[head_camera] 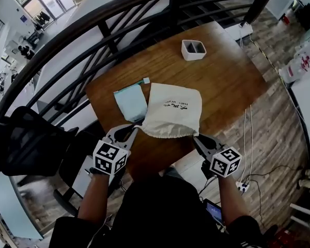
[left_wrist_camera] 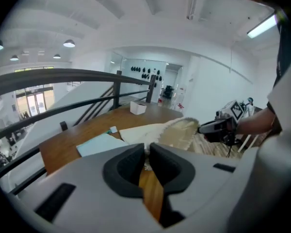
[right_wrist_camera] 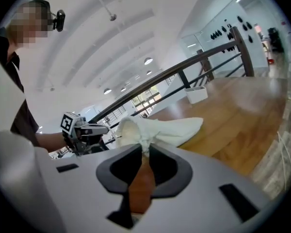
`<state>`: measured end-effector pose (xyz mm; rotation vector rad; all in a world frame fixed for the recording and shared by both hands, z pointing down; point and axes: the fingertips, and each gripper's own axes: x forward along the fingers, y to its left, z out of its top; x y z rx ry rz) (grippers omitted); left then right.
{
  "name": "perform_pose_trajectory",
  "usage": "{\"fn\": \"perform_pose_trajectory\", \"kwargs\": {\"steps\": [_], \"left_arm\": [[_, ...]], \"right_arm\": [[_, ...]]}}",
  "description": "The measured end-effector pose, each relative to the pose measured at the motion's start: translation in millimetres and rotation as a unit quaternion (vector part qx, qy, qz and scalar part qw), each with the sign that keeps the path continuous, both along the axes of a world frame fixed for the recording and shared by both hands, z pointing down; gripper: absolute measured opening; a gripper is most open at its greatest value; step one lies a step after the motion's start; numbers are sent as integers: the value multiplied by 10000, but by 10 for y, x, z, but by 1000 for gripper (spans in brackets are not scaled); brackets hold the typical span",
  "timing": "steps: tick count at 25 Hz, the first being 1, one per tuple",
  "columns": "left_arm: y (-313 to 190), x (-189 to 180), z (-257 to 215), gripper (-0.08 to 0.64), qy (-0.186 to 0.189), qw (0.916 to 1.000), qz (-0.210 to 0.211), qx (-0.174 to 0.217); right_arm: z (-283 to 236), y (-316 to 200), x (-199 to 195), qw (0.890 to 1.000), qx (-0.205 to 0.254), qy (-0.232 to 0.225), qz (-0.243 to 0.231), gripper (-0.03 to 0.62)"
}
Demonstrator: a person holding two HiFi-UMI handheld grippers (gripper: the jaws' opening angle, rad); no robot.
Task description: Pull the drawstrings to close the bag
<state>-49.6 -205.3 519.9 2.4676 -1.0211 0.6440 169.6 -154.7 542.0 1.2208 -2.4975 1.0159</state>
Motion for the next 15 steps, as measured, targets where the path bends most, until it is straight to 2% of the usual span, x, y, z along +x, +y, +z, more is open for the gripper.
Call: {"fn": "perform_pose_trajectory", "kwargs": {"steps": [3,5,8,10,13,15], "left_arm": [[125,160,184,40,-133,9991,343,-188],[196,260,290,40,-315,9974,600,-262],[256,429,372,40,-423,9940,960,-303],[269,537,428,40,-453,9917,1159,-329],[290,668,493,40,-501,9879,1419,-363],[308,730,504,40,-530,9855,1572,-365]], "right_arm": [[262,19,65,9989,-229,306,280,46],[437,62,179,9957,-348,694,501,49],[681,107,395,9846,-391,1515,780,75],[837,147,502,9763,-481,1876,971,104],[963,251,579,9688,-670,2030,1256,129],[956,346,569,9680,-741,1947,1396,127]]}}
